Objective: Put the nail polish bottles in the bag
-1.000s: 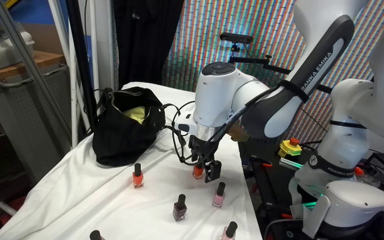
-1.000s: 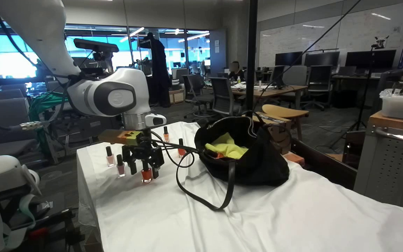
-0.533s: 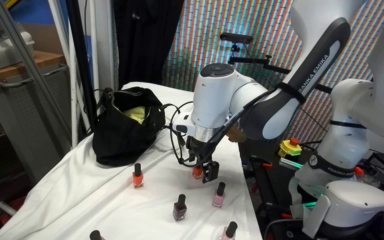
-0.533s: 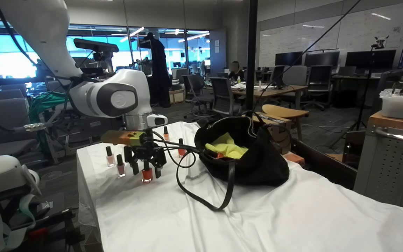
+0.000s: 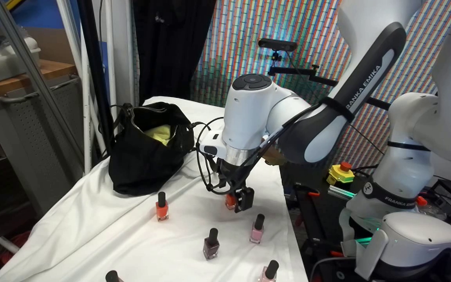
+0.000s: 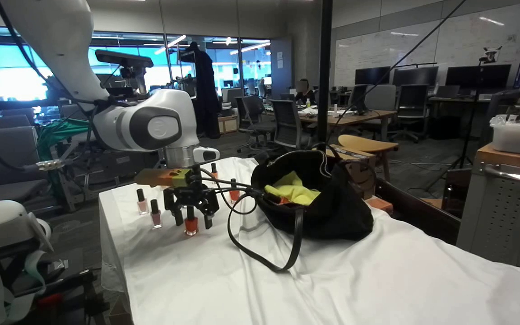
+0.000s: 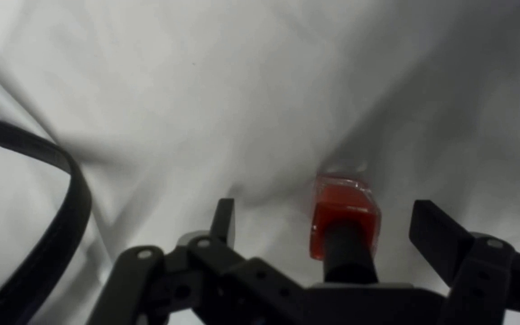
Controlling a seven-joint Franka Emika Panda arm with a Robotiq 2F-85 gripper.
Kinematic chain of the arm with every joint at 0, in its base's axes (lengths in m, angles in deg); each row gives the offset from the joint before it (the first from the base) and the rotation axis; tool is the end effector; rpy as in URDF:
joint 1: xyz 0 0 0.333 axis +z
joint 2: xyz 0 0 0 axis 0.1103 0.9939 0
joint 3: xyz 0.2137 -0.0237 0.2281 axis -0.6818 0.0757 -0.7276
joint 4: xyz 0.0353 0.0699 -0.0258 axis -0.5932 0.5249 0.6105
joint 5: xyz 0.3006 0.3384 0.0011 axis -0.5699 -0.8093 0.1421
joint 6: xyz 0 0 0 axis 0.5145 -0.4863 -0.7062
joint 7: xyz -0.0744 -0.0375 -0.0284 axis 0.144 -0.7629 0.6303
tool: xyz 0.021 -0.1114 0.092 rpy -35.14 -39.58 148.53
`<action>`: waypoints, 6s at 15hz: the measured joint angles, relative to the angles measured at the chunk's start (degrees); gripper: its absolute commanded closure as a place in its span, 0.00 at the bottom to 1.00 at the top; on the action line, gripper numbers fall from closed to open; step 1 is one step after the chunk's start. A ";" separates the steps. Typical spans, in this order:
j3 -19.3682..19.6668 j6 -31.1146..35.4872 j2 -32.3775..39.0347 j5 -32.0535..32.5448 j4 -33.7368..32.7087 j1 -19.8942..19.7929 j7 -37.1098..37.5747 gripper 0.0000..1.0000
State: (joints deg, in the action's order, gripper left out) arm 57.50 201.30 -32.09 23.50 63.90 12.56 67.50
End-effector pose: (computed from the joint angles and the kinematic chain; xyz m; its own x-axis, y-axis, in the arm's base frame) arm 0.4939 0.1051 0.1205 0.7906 0.6081 -0.0716 0.6123 -0.7844 0.0989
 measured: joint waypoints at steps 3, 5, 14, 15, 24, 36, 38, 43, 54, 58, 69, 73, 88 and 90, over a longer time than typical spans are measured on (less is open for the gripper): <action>0.24 0.00 0.03 0.62 -0.10 -0.01 0.00 0.00; 0.33 -0.01 0.06 0.88 -0.15 -0.01 0.00 0.00; 0.35 -0.06 0.15 1.08 -0.23 0.00 -0.23 0.42; 0.35 -0.06 0.17 1.08 -0.23 0.00 -0.26 0.51; 0.10 -0.09 0.25 1.08 -0.26 0.05 -0.33 0.84; 3.67 -4.93 -4.17 8.31 -4.38 -0.38 6.96 0.84; 4.02 -5.59 -6.10 8.26 -5.72 -1.04 8.18 0.84; 5.43 -4.95 -8.65 8.38 -9.91 -3.20 15.99 0.84; 9.85 0.76 4.21 12.11 -24.06 -3.91 34.96 0.79; 12.83 0.83 10.02 12.54 -29.35 -2.05 38.19 0.22; 14.30 -1.53 9.99 12.30 -29.33 -0.30 36.65 0.00; 13.10 -6.85 3.78 10.58 -23.45 -0.27 32.64 0.00; -0.18 -18.94 -13.04 -1.83 -4.10 0.86 27.53 0.00; -1.29 -18.94 -13.03 -2.96 -2.74 1.30 27.53 0.00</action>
State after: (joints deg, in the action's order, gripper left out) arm 56.21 182.36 -45.12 20.54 61.16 13.86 95.03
